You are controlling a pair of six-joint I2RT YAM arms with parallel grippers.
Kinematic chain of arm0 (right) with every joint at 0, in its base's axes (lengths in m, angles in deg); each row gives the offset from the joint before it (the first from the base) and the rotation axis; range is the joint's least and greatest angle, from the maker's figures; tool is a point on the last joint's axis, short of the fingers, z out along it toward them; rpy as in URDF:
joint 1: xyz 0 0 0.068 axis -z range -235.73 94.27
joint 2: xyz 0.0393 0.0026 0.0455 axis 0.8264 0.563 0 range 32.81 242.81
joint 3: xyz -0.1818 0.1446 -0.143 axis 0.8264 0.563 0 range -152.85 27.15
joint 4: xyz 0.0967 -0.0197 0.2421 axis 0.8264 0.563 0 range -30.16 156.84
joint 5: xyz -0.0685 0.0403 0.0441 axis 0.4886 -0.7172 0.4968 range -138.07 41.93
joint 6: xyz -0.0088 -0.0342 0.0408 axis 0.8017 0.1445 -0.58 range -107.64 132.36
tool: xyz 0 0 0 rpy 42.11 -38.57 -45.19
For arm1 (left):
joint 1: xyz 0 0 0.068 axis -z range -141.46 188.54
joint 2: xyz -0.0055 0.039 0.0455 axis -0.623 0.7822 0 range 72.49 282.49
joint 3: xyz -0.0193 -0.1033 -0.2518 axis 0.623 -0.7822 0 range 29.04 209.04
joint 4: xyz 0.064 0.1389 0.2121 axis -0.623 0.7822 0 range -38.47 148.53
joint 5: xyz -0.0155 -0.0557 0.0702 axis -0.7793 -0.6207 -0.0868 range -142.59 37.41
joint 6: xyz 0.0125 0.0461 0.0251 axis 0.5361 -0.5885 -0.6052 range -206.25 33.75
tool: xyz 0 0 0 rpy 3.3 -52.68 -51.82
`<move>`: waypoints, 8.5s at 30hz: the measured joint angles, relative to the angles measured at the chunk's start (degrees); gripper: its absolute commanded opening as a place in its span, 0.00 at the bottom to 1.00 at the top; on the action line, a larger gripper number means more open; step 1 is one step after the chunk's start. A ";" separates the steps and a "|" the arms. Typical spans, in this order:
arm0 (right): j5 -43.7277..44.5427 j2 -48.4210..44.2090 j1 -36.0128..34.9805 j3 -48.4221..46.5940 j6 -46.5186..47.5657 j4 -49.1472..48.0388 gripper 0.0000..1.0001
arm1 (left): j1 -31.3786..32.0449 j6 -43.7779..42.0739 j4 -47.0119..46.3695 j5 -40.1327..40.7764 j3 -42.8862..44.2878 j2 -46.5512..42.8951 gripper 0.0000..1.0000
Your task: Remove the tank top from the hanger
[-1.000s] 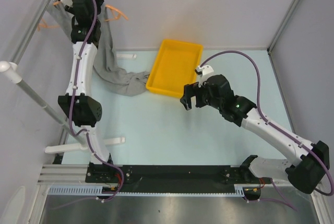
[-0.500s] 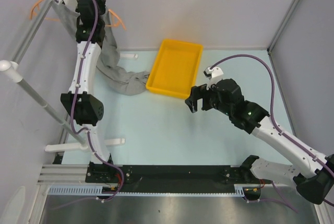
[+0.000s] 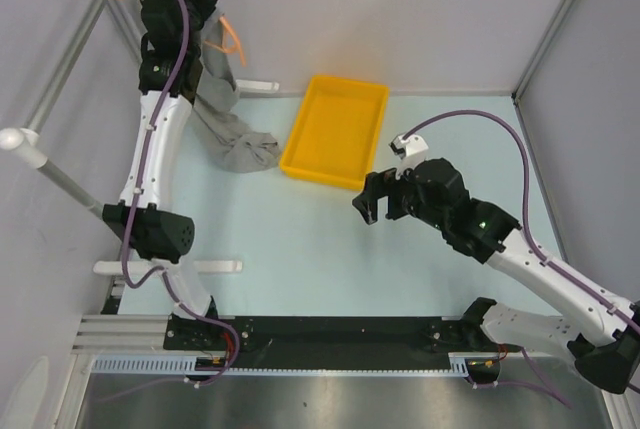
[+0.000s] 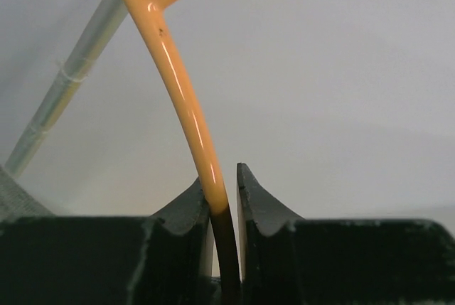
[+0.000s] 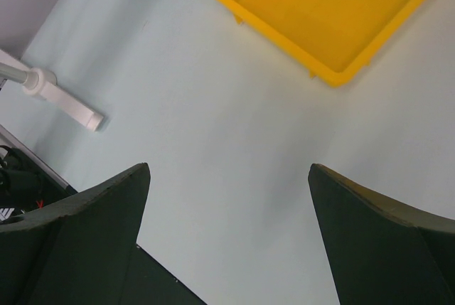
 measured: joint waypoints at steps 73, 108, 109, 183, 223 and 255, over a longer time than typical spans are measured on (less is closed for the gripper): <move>-13.18 -7.15 -7.41 9.31 -34.82 -36.59 0.21 | 44.39 -0.85 -8.13 -46.45 -77.61 -54.21 0.00; 14.73 -11.67 2.99 6.29 -48.09 -15.74 0.00 | 53.66 -16.39 10.93 -10.75 -66.82 -53.75 0.45; 14.69 -11.74 3.26 6.29 -48.46 -15.43 0.00 | 53.92 -16.76 11.61 -10.38 -65.70 -51.47 0.40; 10.21 -22.56 12.57 6.84 -55.58 -11.43 0.00 | 54.47 -13.77 16.70 -0.26 -69.00 -43.25 0.00; -62.84 -31.58 28.02 16.85 -73.85 -16.46 0.00 | 31.91 -15.78 -5.18 -22.38 -56.24 -15.80 0.00; -50.99 -16.44 27.85 -5.25 -30.01 16.81 0.00 | 29.44 -17.53 2.89 -26.56 -79.41 -38.03 0.86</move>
